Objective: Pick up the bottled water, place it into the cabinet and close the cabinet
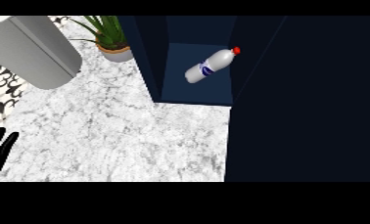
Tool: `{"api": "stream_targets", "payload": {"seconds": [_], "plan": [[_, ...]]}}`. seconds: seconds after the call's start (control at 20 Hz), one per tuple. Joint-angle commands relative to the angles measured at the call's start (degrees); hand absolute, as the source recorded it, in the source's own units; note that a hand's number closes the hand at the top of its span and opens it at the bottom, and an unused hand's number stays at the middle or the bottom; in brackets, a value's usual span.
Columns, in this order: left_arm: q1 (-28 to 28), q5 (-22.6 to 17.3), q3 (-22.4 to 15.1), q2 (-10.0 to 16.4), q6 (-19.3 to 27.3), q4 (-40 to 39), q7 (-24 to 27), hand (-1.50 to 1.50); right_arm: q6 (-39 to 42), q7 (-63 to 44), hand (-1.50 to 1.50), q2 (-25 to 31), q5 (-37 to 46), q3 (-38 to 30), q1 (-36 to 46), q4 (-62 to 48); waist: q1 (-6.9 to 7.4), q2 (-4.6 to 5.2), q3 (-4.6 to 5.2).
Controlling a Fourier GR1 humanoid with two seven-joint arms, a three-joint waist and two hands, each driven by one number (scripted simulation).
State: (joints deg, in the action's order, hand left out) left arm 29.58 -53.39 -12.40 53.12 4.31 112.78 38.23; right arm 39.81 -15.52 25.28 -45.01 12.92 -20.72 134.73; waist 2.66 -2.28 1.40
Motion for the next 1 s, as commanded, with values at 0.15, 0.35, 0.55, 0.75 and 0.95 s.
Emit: {"api": "stream_targets", "payload": {"seconds": [0.15,0.35,0.55,0.75,0.95], "plan": [[2.8,-1.8,3.1,1.5,-3.3,-0.8,1.1,-1.50,-10.6,-8.0,1.50,-2.0,8.8,6.1,8.5,9.7,0.73,0.05,0.05],[4.1,-2.2,4.2,2.8,-5.9,-0.1,1.5,-1.50,-16.2,-10.4,1.50,-5.6,9.2,10.4,15.9,6.3,2.07,0.18,-0.05],[6.0,-2.3,6.0,3.5,-8.1,-1.1,2.9,-1.50,-22.5,-13.0,1.50,-9.7,10.4,14.2,23.0,2.7,3.20,0.13,-0.09],[6.4,-3.9,8.8,5.3,-10.3,-1.9,2.5,-1.50,-29.7,-14.9,1.50,-15.6,12.6,17.5,30.7,-2.1,2.95,0.62,-0.27],[7.7,-4.2,10.3,5.2,-12.7,-3.2,3.8,-1.50,-36.4,-20.6,1.50,-22.0,16.2,22.9,41.2,-8.2,3.93,1.20,-0.40]]}}
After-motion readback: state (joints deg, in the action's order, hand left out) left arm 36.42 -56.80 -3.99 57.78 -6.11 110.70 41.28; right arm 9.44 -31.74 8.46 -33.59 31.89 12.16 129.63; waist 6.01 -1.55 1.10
